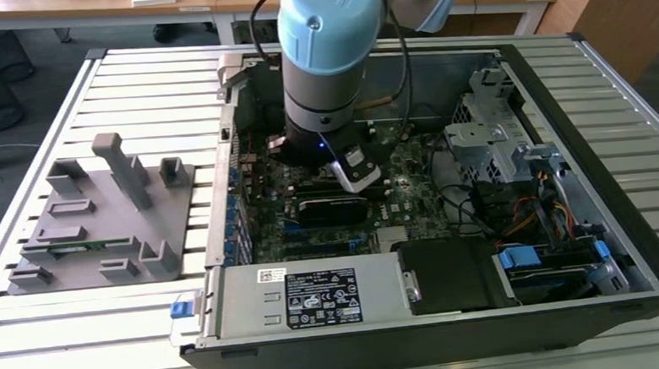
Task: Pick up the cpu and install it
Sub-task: 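Install the second cpu locking lever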
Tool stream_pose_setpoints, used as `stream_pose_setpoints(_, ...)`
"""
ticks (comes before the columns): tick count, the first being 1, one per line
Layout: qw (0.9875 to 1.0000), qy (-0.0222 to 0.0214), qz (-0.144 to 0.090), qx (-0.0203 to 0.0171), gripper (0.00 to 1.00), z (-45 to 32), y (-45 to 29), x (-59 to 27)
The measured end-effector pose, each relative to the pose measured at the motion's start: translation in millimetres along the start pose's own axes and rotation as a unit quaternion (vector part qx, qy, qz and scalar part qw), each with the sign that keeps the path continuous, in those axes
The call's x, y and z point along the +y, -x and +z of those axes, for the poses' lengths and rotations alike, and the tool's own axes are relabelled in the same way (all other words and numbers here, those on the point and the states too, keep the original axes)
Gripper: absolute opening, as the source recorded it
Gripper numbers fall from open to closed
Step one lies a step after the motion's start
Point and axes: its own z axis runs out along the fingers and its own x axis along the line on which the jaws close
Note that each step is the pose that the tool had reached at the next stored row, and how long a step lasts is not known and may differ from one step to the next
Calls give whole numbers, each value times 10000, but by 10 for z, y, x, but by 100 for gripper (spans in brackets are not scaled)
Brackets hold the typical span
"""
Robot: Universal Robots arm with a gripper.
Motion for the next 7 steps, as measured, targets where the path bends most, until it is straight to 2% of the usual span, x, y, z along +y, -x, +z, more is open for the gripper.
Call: stream_pose_setpoints(7, 10000, 0, 1, 3, 11, -38, -1, 13)
